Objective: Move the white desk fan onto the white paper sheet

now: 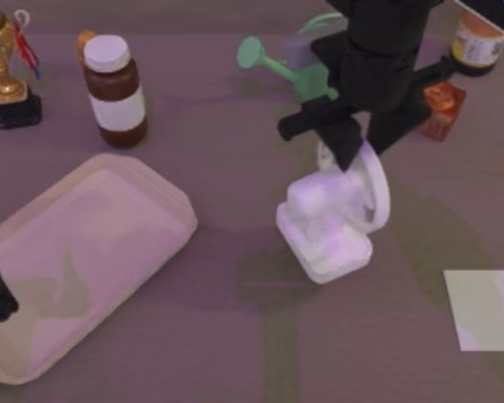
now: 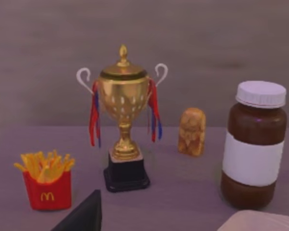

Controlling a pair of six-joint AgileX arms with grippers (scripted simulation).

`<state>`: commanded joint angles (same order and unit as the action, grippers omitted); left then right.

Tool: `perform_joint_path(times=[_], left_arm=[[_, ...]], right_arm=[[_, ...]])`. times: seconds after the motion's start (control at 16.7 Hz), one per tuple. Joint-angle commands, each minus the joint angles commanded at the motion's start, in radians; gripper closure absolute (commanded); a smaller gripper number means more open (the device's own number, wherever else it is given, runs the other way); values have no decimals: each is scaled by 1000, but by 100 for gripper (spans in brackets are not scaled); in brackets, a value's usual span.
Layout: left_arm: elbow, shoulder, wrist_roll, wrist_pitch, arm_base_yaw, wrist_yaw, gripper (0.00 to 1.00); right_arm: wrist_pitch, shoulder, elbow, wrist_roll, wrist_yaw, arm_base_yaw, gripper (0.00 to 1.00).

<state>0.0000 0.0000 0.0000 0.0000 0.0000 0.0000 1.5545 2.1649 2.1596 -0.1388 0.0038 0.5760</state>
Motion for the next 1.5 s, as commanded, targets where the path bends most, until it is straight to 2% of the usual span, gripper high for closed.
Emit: perform_joint_path(times=[0.18, 0.42, 0.66, 1.2, 1.38, 1.5], left_arm=[[0, 0, 0, 0, 0, 0, 0], [0, 0, 0, 0, 0, 0, 0], [0, 0, 0, 0, 0, 0, 0], [0, 0, 0, 0, 0, 0, 0], [0, 0, 0, 0, 0, 0, 0], [0, 0, 0, 0, 0, 0, 0]], right_arm=[[0, -11, -18, -33, 0, -6, 100], [-8, -73, -112, -221, 1, -43, 100], [-38, -195, -268, -539, 1, -106, 100], [-139, -538, -689, -1397, 1, -273, 100], [-166, -625, -802, -1576, 1, -316, 100], [-177, -661, -850, -1642, 2, -333, 100]])
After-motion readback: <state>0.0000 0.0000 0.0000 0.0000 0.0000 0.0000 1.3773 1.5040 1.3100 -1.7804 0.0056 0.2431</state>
